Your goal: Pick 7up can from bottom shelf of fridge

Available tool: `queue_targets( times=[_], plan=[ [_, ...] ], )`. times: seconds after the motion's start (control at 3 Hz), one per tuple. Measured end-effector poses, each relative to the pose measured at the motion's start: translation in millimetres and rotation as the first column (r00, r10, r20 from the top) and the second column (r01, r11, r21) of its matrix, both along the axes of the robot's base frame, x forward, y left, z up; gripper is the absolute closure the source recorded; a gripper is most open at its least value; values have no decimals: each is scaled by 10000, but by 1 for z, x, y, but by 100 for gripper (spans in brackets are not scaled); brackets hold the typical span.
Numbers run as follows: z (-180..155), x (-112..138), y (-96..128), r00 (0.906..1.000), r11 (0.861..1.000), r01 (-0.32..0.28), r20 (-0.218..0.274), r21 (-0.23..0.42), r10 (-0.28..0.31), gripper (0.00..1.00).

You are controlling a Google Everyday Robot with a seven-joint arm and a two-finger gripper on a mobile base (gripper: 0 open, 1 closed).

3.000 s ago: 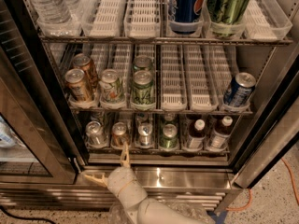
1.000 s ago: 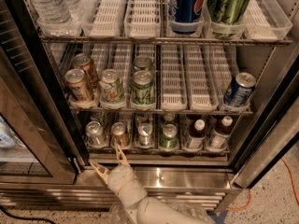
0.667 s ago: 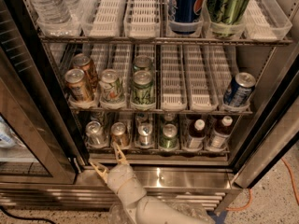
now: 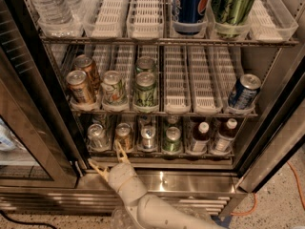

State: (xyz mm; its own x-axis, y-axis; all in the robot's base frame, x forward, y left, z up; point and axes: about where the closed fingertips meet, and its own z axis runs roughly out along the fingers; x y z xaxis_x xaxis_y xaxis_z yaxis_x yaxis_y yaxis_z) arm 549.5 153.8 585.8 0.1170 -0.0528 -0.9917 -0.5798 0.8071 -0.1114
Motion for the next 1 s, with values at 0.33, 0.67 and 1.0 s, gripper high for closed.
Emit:
queue_targets(
  times=[0.33, 0.67, 1.0],
  plan=[
    [6, 12, 2, 9999, 10000, -31, 119, 29, 31, 26],
    [9, 23, 6, 9998, 9999, -122, 173, 43, 121, 29],
    [11, 31, 12, 9995, 9996, -269, 186, 32, 268, 34]
  ],
)
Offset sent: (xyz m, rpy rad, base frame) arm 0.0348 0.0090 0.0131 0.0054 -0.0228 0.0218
